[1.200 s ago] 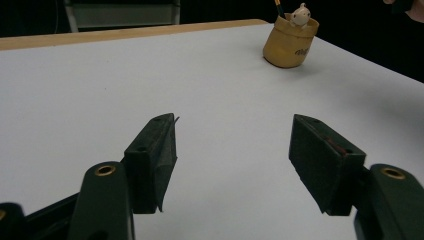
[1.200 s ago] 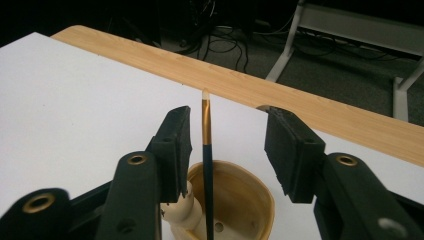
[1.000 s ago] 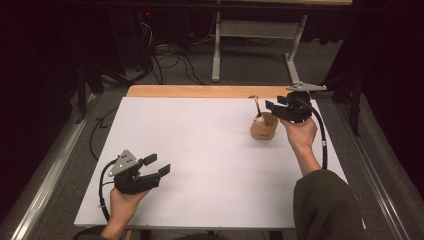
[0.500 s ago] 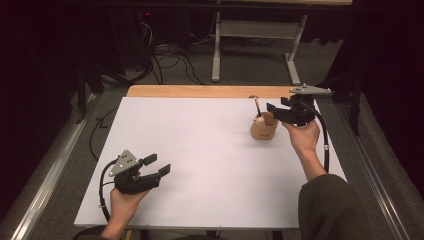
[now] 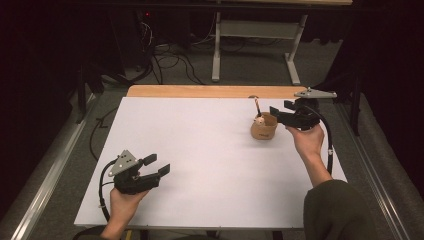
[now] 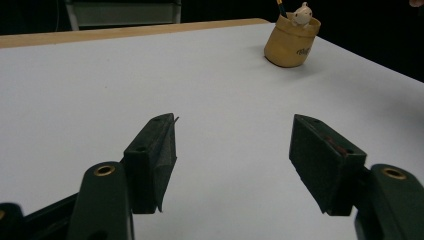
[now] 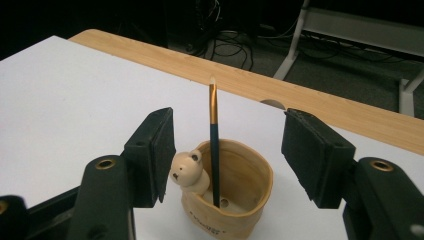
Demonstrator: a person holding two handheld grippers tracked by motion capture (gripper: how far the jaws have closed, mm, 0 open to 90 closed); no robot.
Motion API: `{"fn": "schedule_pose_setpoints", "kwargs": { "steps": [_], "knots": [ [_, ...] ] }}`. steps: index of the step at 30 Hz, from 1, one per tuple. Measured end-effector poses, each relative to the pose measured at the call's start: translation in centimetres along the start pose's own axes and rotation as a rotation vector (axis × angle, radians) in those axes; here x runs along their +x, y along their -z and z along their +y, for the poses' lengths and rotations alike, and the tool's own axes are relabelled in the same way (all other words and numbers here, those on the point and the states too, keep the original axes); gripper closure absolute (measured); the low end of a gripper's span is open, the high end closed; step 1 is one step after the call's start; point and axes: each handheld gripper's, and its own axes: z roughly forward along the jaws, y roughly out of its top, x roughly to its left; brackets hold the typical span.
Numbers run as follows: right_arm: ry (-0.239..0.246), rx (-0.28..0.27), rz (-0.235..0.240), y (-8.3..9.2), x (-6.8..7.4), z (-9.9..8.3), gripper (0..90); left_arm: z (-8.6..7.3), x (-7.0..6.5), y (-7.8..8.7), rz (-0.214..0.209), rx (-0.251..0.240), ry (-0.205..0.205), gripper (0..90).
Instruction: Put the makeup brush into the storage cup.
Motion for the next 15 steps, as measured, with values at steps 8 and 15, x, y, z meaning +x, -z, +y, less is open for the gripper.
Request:
{"fn": "schedule_pose_setpoints", "kwargs": {
  "steps": [8,15],
  "knots": [
    [0.02,-0.004,0.031,0.5,0.8,-0.6,40.0,0.0,0.0,0.1,0.001,-0.003,0.0,35.6],
    [0.035,-0.013,0.049,0.8,1.4,-0.8,39.9,0.0,-0.1,-0.1,0.004,0.001,-0.006,35.4]
  ]
}}
